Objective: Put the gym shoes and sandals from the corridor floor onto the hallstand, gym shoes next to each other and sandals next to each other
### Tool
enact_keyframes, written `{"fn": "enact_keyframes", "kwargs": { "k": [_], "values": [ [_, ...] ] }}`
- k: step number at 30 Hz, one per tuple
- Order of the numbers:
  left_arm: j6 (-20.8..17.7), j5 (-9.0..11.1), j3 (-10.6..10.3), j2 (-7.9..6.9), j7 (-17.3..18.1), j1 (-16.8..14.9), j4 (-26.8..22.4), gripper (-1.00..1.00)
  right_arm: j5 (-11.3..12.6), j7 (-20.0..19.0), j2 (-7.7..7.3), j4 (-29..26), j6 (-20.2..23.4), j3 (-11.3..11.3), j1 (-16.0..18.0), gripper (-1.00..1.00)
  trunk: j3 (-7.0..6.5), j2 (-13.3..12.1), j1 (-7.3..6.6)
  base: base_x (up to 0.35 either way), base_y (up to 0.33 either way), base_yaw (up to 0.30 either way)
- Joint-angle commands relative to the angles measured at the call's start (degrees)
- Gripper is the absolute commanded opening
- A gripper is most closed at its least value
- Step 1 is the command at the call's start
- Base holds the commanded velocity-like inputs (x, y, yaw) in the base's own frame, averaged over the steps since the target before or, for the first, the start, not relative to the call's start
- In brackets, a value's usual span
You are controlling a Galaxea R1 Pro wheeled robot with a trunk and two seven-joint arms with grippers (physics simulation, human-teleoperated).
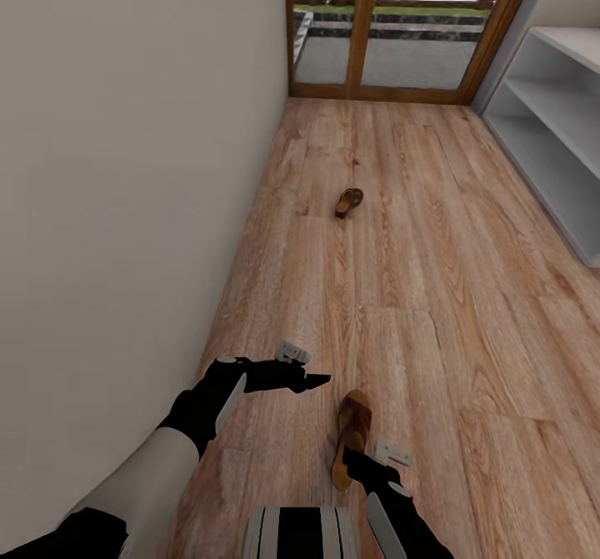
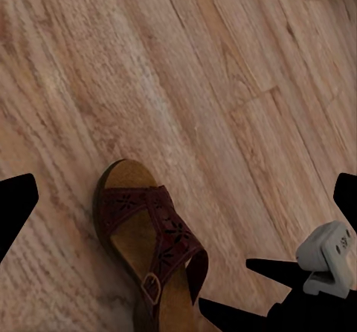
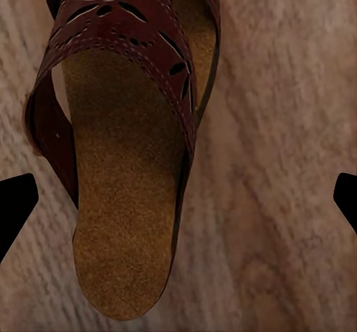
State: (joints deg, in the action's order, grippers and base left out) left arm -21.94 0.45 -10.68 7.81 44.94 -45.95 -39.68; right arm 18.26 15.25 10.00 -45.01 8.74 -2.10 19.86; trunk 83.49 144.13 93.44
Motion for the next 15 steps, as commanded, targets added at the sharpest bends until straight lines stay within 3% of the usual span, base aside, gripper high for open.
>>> {"fn": "enact_keyframes", "kwargs": {
  "k": [1,15],
  "values": [
    [-0.5,0.0,0.0,0.00,0.1,0.0,-0.1,1.00,0.3,0.4,0.00,-0.1,0.2,-0.1,0.0,1.00,0.05,0.0,-0.01,0.000,0.000,0.031],
    [-0.4,0.0,-0.1,0.01,0.1,0.0,-0.2,1.00,0.3,0.4,0.00,-0.1,0.1,-0.3,0.0,1.00,0.79,0.0,-0.01,0.000,0.000,0.140]
  ]
}}
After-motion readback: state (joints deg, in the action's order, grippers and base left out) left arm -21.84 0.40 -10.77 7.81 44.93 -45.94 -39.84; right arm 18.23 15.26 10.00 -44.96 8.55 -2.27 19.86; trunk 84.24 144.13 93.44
